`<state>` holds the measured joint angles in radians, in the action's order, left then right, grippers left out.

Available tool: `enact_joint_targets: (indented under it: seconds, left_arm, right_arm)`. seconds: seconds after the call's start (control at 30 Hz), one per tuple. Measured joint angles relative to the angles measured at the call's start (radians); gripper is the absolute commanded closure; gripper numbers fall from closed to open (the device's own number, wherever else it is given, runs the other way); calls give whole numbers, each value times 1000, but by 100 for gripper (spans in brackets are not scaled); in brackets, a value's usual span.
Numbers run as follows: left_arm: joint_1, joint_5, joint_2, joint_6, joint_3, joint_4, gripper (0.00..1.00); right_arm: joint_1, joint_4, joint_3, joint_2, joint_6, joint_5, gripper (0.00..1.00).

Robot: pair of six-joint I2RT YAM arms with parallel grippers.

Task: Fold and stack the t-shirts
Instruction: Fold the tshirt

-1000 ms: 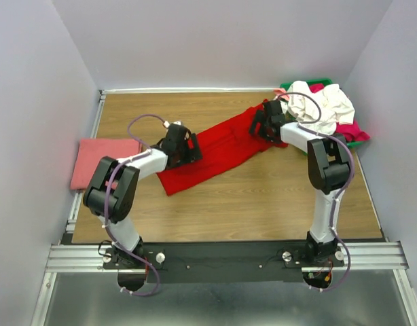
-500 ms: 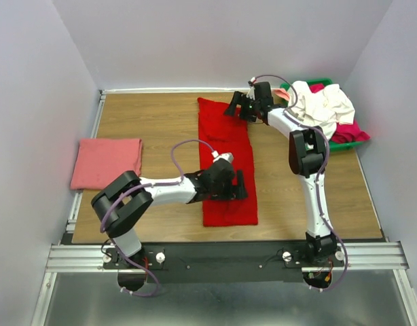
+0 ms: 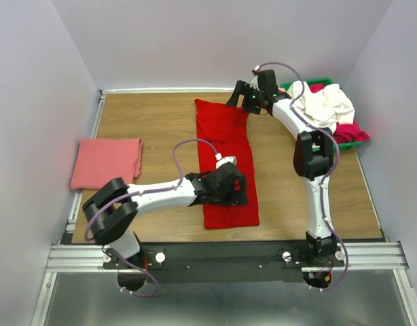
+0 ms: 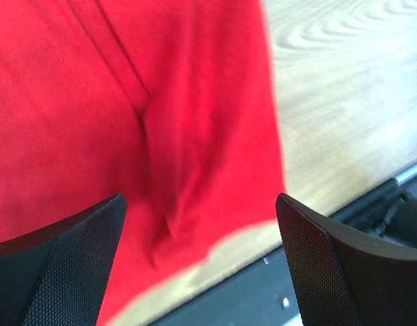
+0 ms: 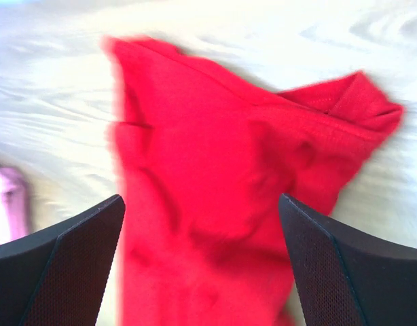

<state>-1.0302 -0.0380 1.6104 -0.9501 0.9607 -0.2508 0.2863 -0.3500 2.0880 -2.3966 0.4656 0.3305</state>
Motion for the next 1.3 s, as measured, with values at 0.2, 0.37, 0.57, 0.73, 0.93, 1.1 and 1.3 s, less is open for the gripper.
enact_joint_targets:
  seconds: [0.2,0.37,0.57,0.73,0.93,1.1,1.3]
  left_arm:
    - [-86,-84,-234,-45,-40,-70,1]
    - [-98,-113,-380,-122,-208,-93,2]
    - [-100,-137,-404,-215,-373,-175,2]
    - [-102,-140,-476,-255,-444,-146,11]
    - [-102,-142,-451,-264,-455,-89,26]
    - [-103,-140,-386,-262,-444,-19,50]
    - [-103,-133,-322,-264,-428,23,65]
  right_arm:
    - [0,7,-253,435,17,-117,0]
    - [0,39,-705,925,82,-298,0]
    - [-5,17,-1180,1232,194,-372,0]
    - [-5,5,-1416,1381,264,-319,0]
    - [-5,58,-1569,1470,300,-218,0]
    - [-5,79,-1689,1475,315,-135,3]
    - [-5,125,-1781,1556,345,-18,2]
